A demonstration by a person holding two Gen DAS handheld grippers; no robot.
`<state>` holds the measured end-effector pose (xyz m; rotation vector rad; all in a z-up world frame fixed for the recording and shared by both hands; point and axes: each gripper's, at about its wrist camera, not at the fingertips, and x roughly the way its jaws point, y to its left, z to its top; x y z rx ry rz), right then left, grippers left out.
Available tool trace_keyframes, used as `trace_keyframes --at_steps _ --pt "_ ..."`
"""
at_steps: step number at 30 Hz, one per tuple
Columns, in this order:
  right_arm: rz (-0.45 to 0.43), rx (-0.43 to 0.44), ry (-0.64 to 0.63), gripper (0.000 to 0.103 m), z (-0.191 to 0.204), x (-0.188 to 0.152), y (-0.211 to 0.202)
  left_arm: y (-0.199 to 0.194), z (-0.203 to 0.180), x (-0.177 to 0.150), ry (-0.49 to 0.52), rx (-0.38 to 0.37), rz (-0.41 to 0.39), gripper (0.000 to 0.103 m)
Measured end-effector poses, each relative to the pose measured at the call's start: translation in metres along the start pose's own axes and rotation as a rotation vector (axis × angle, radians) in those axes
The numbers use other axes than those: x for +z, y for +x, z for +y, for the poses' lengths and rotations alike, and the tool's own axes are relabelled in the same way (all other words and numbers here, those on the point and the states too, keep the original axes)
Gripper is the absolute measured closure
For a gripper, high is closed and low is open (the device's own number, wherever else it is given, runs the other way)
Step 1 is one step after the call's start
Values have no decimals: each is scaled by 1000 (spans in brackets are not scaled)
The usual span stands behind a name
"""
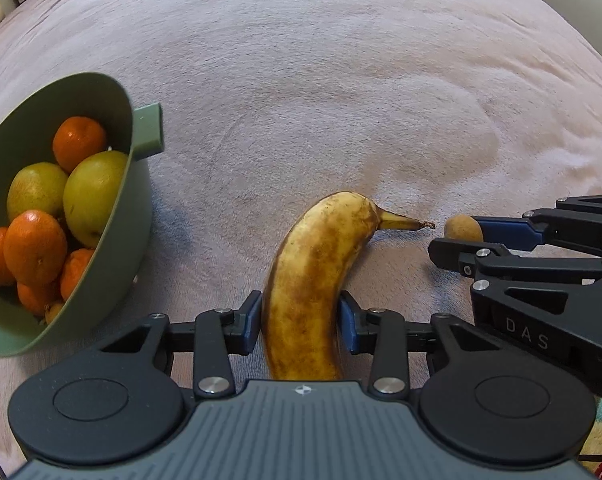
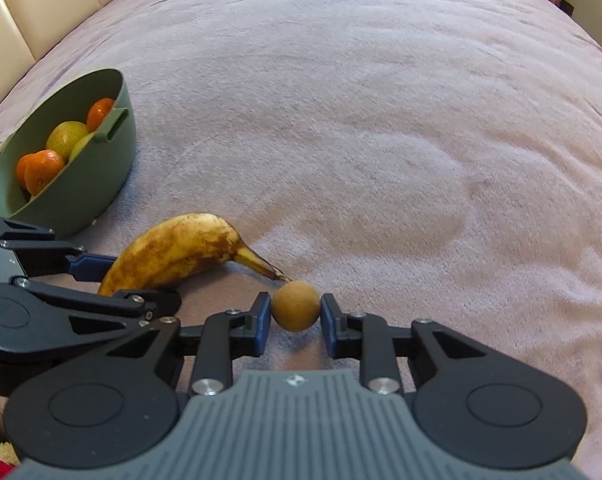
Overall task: Organize fruits
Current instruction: 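Grasp the banana with the left tool while the right tool grasps the small brown fruit, then carry the banana and the brown fruit over the green colander with both tools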
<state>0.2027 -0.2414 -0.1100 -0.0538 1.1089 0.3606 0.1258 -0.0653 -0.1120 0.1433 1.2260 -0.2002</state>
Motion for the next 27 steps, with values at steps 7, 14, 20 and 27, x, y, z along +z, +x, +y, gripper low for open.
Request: trace_keyframes --at_steps 7,14,20,27 --pt "-42 -1 -17 80 6 2 -15 -24 -2 -3 -24 13 -44 59" --pt "-79 2 -35 80 16 3 -31 -49 3 -7 -54 20 -96 59" --pt "-123 5 -54 80 28 9 -47 -73 9 -9 -80 20 -149 59" --pt "-165 14 -85 80 47 18 -61 -93 24 -9 -123 30 -193 59"
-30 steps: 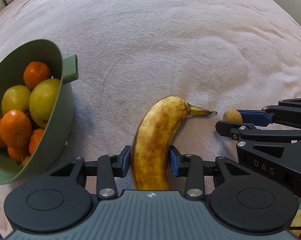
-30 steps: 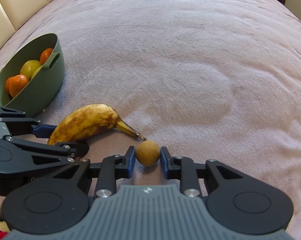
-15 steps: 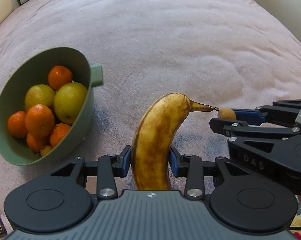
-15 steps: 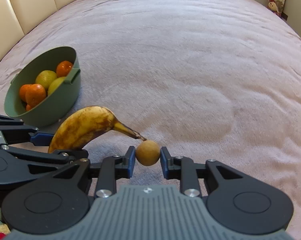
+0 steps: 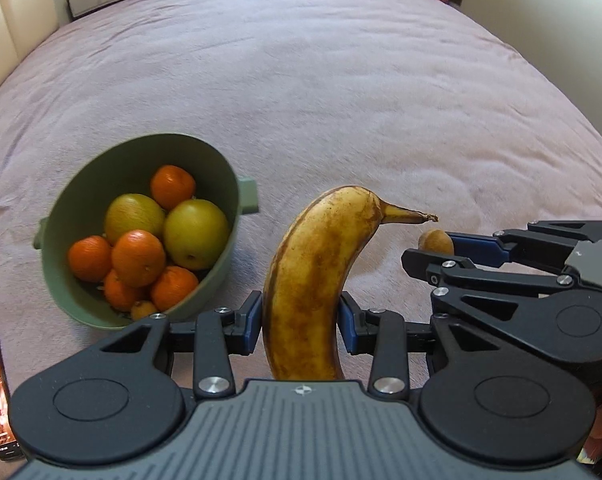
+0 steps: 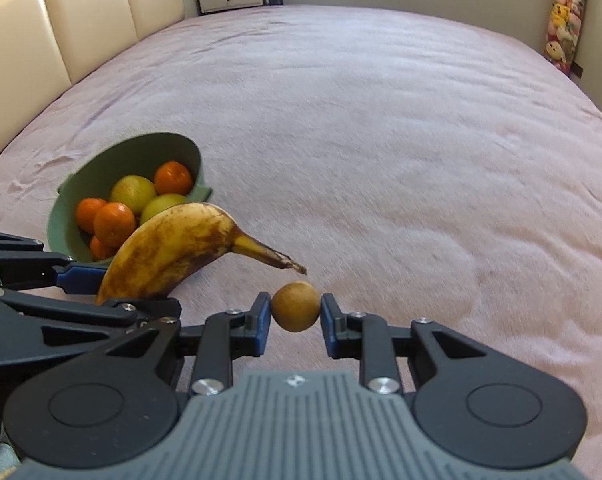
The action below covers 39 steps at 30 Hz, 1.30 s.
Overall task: Organize fruits
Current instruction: 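Carry the banana and the brown fruit over the green colander with both tools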
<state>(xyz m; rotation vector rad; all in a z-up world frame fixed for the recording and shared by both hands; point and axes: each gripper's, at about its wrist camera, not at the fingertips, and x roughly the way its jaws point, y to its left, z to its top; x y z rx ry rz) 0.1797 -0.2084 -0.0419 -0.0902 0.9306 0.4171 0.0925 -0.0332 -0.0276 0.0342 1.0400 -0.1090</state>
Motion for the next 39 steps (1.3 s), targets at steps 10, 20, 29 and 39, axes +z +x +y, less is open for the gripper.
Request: trace_keyframes --at_steps 10,20,29,39 --pt "-59 36 -36 80 26 20 -7 -16 43 10 -109 40 -59 59" --pt "-111 113 -97 80 61 42 7 -24 112 21 -303 91 -120 59" --pt "-130 205 -138 80 84 58 32 -13 154 24 -445 86 -151 59" --pt "-133 263 -184 80 101 65 56 19 169 26 -483 154 -66 59"
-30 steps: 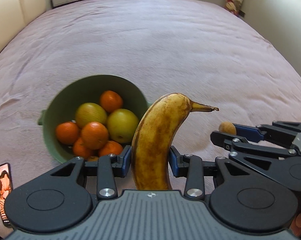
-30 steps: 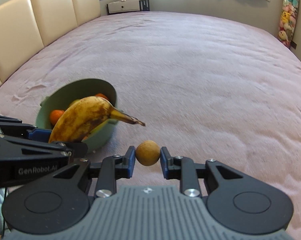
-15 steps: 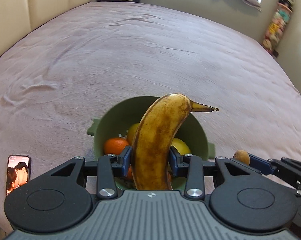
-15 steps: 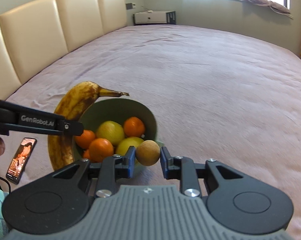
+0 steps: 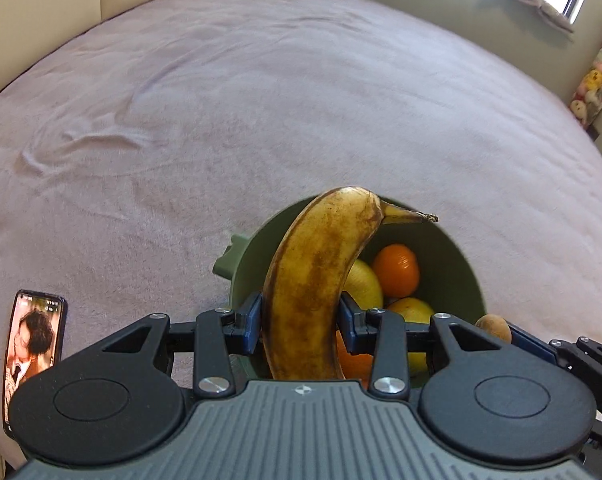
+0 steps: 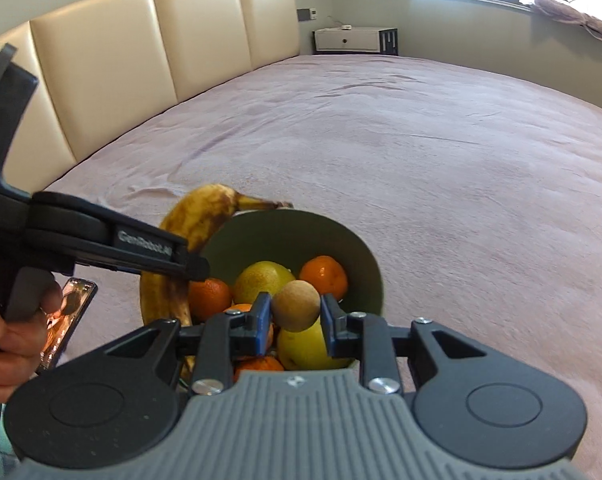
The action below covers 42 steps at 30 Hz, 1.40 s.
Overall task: Organize fruits
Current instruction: 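Carry the banana and the brown fruit over the green colander with both tools, then open the left tool to drop the banana while the right tool releases the brown fruit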
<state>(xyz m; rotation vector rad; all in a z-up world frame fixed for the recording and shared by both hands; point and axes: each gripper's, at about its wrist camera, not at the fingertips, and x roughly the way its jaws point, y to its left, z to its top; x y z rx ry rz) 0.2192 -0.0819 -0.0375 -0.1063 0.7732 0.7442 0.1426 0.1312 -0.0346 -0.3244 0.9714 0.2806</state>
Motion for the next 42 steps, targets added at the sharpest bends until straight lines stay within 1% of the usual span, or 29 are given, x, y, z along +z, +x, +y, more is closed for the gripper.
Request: trace_keyframes --at_steps 3,9,14,19,23,26,28,29,31,32,34,39,42 --pt "19 0 -13 80 1 -1 10 7 -2 -1 0 15 18 59" --pt "54 -15 -26 80 0 -5 27 21 -11 -4 46 63 37 59" --pt "70 -26 -40 80 1 -8 32 25 -13 -5 60 89 42 59" --pt "92 -35 -70 80 6 -12 37 25 -21 -7 105 108 34 59" --pt "125 -47 -91 80 10 -12 41 25 -28 -9 148 129 23 59" --pt "164 -43 -80 80 10 -11 44 24 -31 -10 167 140 18 59" --pt "181 -40 -75 80 10 -13 45 24 -31 -11 170 142 17 52" --pt "186 -39 -76 80 11 -14 46 23 -32 -11 173 140 16 51" --pt "190 -38 -80 80 12 -14 47 21 -33 -12 186 140 8 45" --pt "192 -37 -83 80 13 -14 47 21 -34 -12 194 146 3 43" --pt "197 -43 -93 80 14 -14 47 20 -36 -14 214 161 -7 36" --pt "198 -65 -128 81 18 -15 50 17 -38 -15 237 172 -18 30" --pt "197 -74 -145 81 20 -16 51 14 -39 -16 242 168 -28 30"
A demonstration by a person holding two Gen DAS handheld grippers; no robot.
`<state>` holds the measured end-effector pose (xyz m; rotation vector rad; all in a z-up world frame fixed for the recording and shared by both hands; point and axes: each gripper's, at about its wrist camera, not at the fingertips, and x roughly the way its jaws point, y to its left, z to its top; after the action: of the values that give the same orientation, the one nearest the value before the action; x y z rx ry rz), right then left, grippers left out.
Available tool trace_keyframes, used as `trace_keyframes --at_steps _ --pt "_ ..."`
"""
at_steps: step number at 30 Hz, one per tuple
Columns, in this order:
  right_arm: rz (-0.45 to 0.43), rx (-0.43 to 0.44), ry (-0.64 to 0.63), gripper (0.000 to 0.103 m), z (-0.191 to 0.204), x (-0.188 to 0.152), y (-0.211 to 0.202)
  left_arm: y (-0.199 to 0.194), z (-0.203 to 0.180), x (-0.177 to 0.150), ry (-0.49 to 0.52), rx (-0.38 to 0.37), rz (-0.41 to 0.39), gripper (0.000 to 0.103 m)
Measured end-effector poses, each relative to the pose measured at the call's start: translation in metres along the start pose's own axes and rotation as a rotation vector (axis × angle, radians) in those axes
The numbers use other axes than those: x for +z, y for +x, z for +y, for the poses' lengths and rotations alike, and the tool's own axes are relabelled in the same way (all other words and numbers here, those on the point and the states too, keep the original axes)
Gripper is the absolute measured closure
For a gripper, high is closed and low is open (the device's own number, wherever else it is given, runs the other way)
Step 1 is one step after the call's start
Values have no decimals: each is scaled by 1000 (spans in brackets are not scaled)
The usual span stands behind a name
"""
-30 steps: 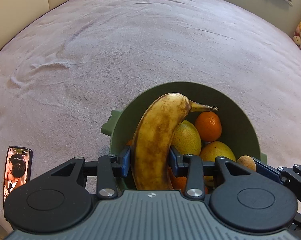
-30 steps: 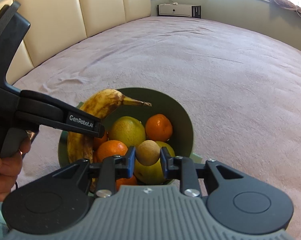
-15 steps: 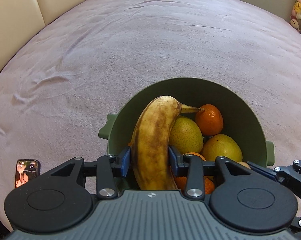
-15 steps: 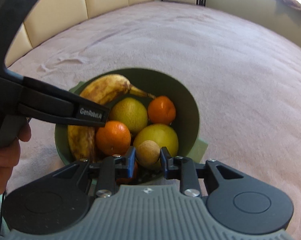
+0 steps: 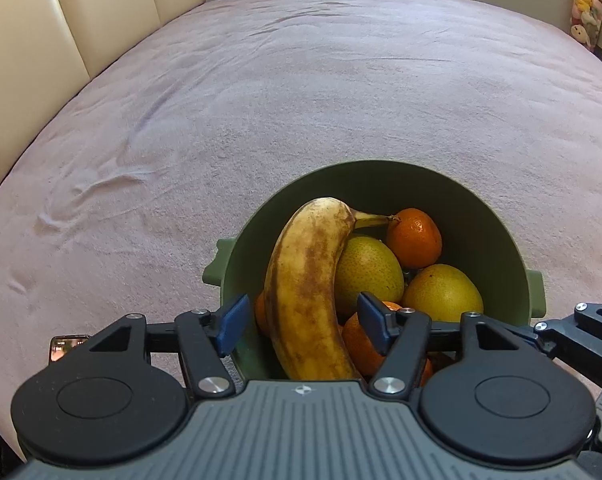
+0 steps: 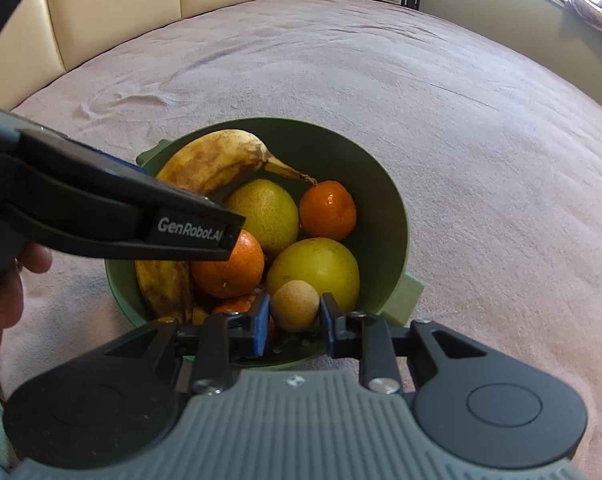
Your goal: Organize fruits
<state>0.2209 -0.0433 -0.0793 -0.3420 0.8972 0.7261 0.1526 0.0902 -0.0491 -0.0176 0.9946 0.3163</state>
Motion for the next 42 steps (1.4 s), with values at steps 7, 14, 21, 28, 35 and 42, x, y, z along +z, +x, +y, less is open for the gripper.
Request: trace_keyframes --at_steps 7,14,21,28,35,42 --pt "-15 -17 -10 71 2 1 -6 -11 -5 -2 27 -2 -40 24" --pt "-44 -40 3 54 0 3 -23 -30 -4 -2 25 5 -90 22" --pt "-61 -110 24 44 -4 0 -46 -53 0 -10 -6 -27 -144 22" --pt "-88 -208 60 29 -13 -9 -80 -83 -6 -20 2 -74 -235 22" --pt "-112 -254 50 22 -7 -24 -110 -99 -12 -37 43 -81 -269 22" --pt "-145 -299 130 19 -15 -45 -133 -106 -13 -60 81 -87 -264 21"
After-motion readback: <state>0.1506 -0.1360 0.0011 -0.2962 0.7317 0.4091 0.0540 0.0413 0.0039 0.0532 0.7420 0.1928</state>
